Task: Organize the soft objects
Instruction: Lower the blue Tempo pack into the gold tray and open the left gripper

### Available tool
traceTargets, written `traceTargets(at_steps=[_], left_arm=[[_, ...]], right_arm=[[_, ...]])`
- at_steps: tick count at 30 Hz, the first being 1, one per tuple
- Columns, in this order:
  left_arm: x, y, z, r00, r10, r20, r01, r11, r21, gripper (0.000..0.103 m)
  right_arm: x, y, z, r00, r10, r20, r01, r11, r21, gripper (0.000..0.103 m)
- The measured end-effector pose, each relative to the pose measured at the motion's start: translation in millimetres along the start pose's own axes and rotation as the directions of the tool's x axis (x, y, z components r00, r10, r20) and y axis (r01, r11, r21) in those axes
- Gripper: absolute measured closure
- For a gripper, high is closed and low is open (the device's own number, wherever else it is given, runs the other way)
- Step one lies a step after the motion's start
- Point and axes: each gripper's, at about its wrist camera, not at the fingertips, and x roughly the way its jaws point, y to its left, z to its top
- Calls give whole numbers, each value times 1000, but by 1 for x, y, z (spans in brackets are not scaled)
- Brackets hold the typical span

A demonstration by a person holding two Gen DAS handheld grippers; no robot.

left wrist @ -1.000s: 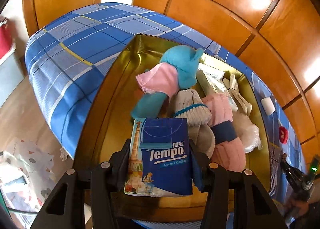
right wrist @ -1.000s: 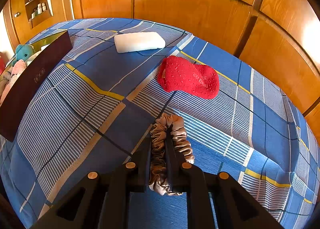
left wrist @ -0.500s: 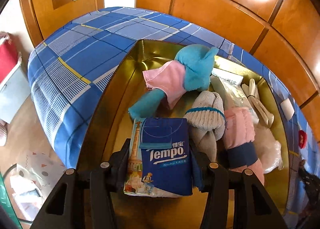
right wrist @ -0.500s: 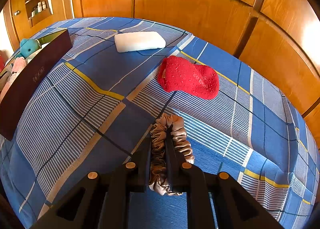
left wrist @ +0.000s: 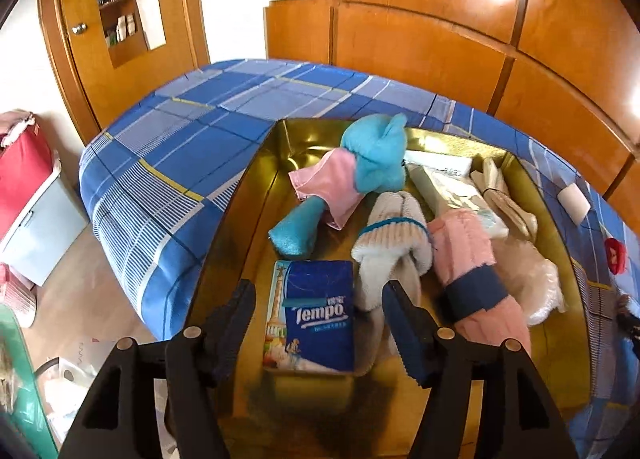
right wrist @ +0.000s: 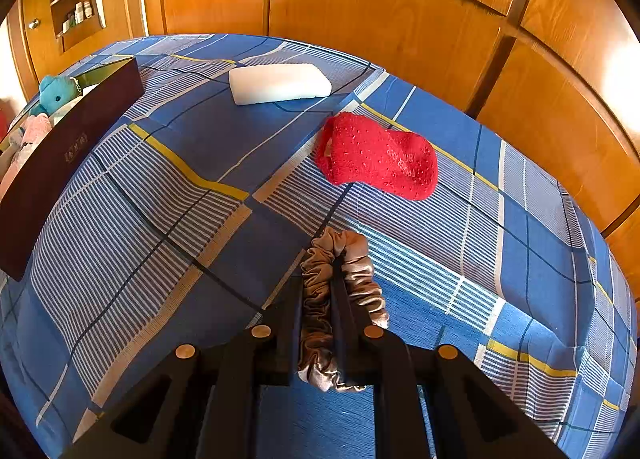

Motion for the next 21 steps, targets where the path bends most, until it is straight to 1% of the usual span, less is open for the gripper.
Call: traceTargets(at_steps=[5,10,13,21], left_arm=[[-24,-4,-9,998,-9,70,9,1000,-4,37],[-41,-13,-16,994,-24,104,22,1000,18,37],[-47,-17,-19,993,-34,110,31,999,24,36],[-55,-22,-25,992,-48,114,46,999,22,36]], right_arm=[[0,-1,0,1000,-3,1,3,1000,-4,90],[0,1,0,1000,-11,3,11,1000,-10,90],[0,3,0,1000,-22,5,22,1000,-19,90],[0,1,-1,1000,-9,2,9,1000,2,90]])
